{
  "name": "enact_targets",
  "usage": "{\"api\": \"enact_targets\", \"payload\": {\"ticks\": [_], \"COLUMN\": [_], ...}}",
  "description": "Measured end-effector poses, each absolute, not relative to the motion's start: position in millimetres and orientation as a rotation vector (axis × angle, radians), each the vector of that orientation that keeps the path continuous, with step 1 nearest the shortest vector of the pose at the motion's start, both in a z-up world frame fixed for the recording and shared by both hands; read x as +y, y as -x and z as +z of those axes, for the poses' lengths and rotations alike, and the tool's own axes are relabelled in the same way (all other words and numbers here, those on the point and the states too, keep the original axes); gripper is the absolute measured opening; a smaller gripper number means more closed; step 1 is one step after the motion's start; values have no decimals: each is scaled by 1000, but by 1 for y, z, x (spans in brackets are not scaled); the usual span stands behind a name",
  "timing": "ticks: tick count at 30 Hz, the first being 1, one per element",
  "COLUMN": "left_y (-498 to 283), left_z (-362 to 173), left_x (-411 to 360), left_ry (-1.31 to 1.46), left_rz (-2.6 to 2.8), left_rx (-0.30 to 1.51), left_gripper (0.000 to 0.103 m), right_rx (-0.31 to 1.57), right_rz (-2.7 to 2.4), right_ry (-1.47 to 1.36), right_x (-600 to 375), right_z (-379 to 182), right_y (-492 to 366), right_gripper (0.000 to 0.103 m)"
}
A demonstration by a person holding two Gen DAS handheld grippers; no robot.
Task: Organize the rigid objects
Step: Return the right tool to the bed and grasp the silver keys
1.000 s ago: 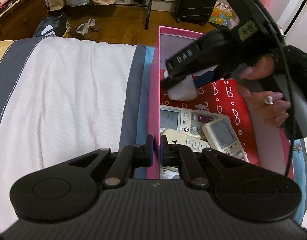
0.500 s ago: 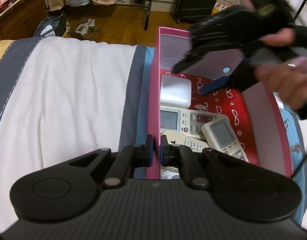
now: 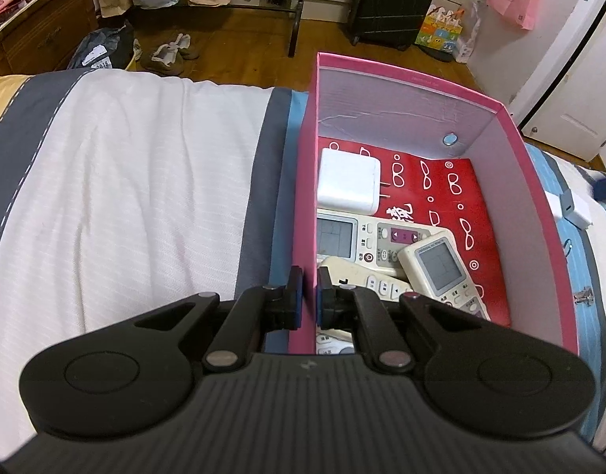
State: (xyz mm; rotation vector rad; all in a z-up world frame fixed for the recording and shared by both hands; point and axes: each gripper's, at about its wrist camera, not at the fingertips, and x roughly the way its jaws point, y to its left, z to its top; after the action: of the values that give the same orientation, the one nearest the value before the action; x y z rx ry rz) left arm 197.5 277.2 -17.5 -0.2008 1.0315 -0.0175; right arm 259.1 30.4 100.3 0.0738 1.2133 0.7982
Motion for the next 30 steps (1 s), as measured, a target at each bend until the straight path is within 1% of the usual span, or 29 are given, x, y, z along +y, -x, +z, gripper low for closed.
{"api": "enact_targets", "payload": {"ticks": [4,8,11,12,14,15,16,19,23,24,26,30], "left_y": [-198,-199,-199,-199,-199,-199,-199,-198,-197,-197,-197,-197], "left_z": [-17,-16,-16,-16,-16,-16,-16,-16,-16,-15,-15,-15], "left_x": [275,274,274,274,275,275,275,276,276,274,274,274], "left_ry": [195,191,195,194,194,193,194,189,186,185,184,181], "left_rz": [-9,-3,-1,0,-1,-1,1,5,11,13,12,13], "left_rx": [1034,1037,1039,1040,1039,1038,1038,1035,1038,1040,1038,1038], "left_gripper": [5,5,5,5,5,5,5,4,4,4,4,4], "right_rx": [1094,935,829,823,924,974,1006,1071,1109,1115,1125,1140], "right_rz": [718,615,544,533,557,589,584,543,506,501,496,474], "right_ry": [103,209,230,254,368,434,474,486,532,554,567,498], "right_x": [-6,-50,-84,-92,-103,-107,-113,-130,-133,-131,-133,-136], "right_z": [98,89,78,72,52,41,31,13,-10,-16,-27,-41], "right_y": [-227,-204,-191,-190,-190,-190,-191,-196,-194,-189,-189,-193], "right_gripper": [69,72,78,79,79,73,72,71,69,67,66,65]}}
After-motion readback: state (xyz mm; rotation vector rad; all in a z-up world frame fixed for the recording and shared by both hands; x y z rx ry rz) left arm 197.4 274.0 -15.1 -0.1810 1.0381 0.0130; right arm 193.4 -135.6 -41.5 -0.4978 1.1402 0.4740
